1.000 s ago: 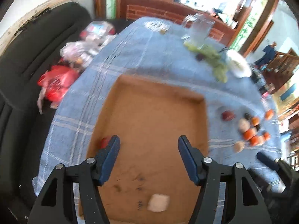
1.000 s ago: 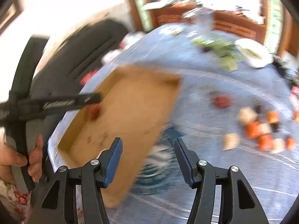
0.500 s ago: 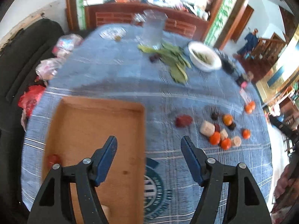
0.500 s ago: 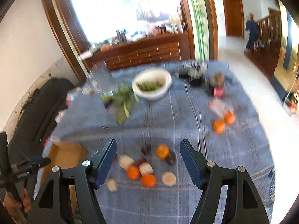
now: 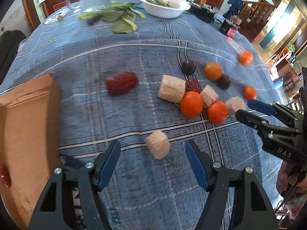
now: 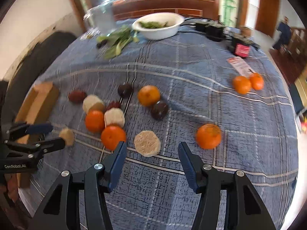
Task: Organize fruits
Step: 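Grasp a small pale cube with the left tool while the right tool grasps a round pale slice, then carry the pale cube and round slice with both tools over the tray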
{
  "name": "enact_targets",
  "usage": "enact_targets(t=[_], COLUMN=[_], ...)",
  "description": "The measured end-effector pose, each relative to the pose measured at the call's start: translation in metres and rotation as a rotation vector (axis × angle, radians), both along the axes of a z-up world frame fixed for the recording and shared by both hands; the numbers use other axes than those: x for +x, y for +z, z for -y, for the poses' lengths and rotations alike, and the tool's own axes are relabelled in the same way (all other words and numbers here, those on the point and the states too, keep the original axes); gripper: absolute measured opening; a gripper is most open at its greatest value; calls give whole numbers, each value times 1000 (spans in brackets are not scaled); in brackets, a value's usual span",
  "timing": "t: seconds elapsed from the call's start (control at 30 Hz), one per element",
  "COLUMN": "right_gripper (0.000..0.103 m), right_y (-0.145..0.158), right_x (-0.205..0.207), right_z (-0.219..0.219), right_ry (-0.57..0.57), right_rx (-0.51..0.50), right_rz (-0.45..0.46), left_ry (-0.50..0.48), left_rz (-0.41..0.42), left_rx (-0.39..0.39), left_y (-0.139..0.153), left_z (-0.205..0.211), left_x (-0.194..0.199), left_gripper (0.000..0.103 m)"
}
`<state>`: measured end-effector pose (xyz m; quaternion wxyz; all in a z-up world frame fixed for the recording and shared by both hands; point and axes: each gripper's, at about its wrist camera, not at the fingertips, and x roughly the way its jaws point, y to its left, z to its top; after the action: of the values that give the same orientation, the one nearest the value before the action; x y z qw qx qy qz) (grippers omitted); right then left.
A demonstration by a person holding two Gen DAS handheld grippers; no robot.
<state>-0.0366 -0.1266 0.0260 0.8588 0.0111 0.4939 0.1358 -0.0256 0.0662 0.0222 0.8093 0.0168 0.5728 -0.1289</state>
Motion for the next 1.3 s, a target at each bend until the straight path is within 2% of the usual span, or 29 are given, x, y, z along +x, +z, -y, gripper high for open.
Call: enact_targets(t=[0.17, 0.27, 0.33, 0.4, 0.6, 0.8, 1.03, 1.3], right_gripper=[57, 49, 45, 35, 35, 35, 36, 36], right_y=[-14, -18, -19, -19, -16, 0, 20, 38], right_x=[6, 12, 13, 13, 5, -16, -34, -45], right_z=[-7, -8, -9, -9, -7, -16, -66, -144], right_ry=[51, 67, 70, 72, 68, 68, 130, 238], right_rx=[-37, -39, -40, -35, 12, 40, 65, 92], right_rz=[0, 2, 6, 8, -11, -2, 17, 27], left_ry=[-28, -31, -23, -9, 66, 140, 213, 369], left_rz=[37, 63, 72, 69, 73, 97, 122, 129], left_rx=[95, 121, 135, 129, 50, -24, -21, 16], left_y=[-9, -7, -4, -3, 13, 39, 55, 63], left_z=[16, 22, 21, 21, 1, -36, -90, -184], left_x=[4, 3, 0, 1, -11, -29, -46, -66], left_gripper=[63, 47, 23, 23, 23, 23, 23, 23])
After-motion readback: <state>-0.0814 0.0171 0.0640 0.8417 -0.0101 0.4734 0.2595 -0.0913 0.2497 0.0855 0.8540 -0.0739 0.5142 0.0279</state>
